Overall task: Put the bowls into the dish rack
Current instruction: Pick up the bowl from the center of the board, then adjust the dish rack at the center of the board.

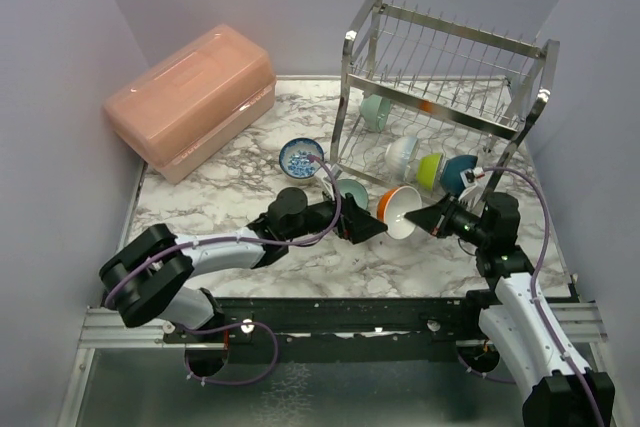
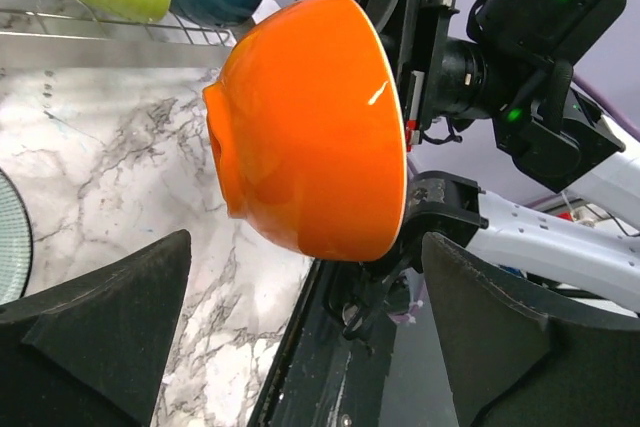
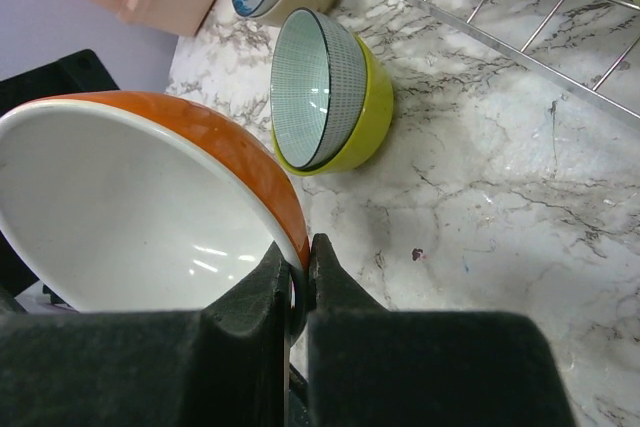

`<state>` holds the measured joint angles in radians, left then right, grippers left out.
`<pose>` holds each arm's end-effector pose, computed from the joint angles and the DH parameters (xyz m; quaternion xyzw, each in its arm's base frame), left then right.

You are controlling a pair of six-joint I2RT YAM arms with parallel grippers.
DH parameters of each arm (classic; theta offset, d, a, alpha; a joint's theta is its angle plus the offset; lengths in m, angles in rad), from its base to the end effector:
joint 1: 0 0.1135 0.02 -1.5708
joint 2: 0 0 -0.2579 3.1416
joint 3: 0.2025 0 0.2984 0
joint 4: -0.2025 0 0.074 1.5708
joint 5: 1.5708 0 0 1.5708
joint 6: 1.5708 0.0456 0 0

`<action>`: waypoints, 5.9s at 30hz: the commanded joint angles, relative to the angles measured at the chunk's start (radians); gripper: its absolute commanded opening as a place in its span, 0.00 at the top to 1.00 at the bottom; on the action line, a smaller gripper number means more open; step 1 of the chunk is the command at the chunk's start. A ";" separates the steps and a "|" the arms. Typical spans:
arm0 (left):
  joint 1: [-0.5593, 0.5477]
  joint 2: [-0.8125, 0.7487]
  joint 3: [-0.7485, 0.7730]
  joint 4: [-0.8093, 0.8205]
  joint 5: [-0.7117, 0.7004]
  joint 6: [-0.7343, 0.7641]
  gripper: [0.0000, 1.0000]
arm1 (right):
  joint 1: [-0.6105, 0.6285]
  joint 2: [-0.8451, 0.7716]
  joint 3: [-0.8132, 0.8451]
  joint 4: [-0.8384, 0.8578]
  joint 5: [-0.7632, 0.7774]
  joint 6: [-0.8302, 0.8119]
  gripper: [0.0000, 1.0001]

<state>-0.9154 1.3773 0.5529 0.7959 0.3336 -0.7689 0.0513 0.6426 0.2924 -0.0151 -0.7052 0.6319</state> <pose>0.1893 -0.2707 0.1894 0.1672 0.6968 -0.5920 0.3688 0.2084 0.0403 0.1853 0.0337 0.7968 0.4463 0.4060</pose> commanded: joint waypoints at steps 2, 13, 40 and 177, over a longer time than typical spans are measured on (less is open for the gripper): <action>-0.007 0.091 0.070 0.068 0.086 -0.050 0.05 | 0.003 -0.020 0.007 0.042 -0.037 0.017 0.99; -0.028 0.150 0.109 0.121 0.052 -0.069 0.11 | 0.002 -0.012 0.019 0.018 -0.040 0.024 1.00; -0.025 0.184 0.119 0.124 0.082 -0.062 1.00 | 0.002 0.007 0.038 0.017 -0.027 0.008 0.63; 0.170 0.122 0.269 -0.029 -0.058 0.224 1.00 | 0.001 -0.359 0.059 -0.201 0.307 -0.096 0.10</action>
<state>-0.7479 1.4467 0.7403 0.6769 0.2134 -0.5854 0.0441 0.3042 0.3443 -0.2157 -0.3569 0.5236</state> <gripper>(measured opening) 0.674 0.887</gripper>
